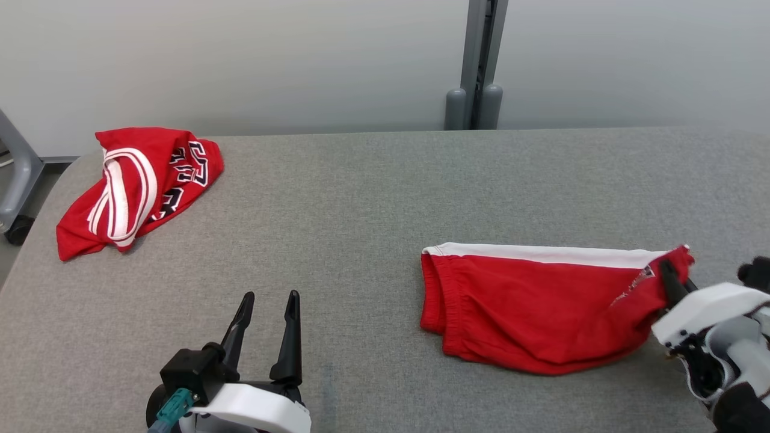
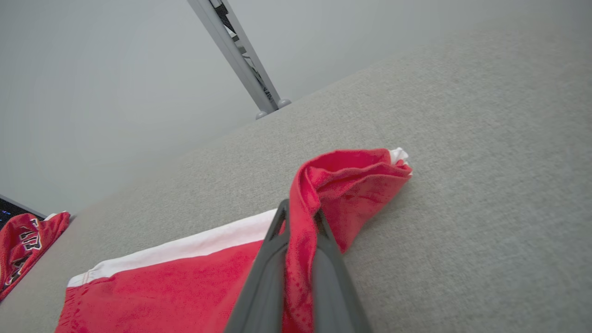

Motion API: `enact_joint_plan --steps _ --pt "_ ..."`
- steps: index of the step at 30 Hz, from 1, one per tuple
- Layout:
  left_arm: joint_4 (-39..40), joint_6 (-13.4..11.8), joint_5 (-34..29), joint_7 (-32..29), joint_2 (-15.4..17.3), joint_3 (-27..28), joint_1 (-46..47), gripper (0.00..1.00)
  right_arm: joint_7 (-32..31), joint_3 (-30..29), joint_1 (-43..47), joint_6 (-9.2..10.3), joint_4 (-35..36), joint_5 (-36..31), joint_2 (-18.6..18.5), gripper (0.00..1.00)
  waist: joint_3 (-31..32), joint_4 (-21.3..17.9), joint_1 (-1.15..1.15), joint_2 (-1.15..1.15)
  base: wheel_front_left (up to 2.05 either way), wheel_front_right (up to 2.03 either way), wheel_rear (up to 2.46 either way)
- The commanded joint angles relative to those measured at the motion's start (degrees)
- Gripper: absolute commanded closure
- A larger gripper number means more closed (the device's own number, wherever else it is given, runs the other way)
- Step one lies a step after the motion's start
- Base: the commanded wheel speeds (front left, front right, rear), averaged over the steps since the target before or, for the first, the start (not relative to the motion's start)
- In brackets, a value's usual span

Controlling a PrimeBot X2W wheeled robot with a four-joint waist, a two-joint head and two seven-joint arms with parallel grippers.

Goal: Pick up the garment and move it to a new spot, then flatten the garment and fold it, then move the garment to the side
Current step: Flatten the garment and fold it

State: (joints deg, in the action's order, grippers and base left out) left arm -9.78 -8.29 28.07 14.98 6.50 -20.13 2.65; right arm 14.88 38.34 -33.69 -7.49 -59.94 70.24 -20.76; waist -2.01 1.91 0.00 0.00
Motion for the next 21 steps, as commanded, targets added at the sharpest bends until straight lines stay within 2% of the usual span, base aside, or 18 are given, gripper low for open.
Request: enact_joint_plan --steps 1,7,14,21 --pt "-0.1 0.0 -0.1 0.2 0.2 0.2 0.5 0.00 -0.2 0.6 -0.9 -0.01 0.6 -0.8 0.5 1.00 0.4 0.5 0.00 0.00 0.00 0.00 0.00" --pt "-0.4 0.3 0.1 0.2 -0.2 -0.2 0.6 0.00 -1.7 4.9 -5.2 -0.01 4.0 -4.2 4.5 1.00 1.7 2.5 0.00 0.00 0.00 0.00 0.00" --pt "-0.3 0.5 0.1 0.2 -0.4 -0.1 0.6 0.00 -3.4 11.4 -5.6 -0.01 7.9 -7.9 9.4 1.00 2.2 4.9 0.00 0.00 0.00 0.00 0.00" --pt "-0.1 0.4 0.0 0.3 -0.5 0.4 0.4 0.00 -5.4 17.6 -3.3 -0.01 9.2 -10.8 10.1 1.00 2.2 6.5 0.00 0.00 0.00 0.00 0.00"
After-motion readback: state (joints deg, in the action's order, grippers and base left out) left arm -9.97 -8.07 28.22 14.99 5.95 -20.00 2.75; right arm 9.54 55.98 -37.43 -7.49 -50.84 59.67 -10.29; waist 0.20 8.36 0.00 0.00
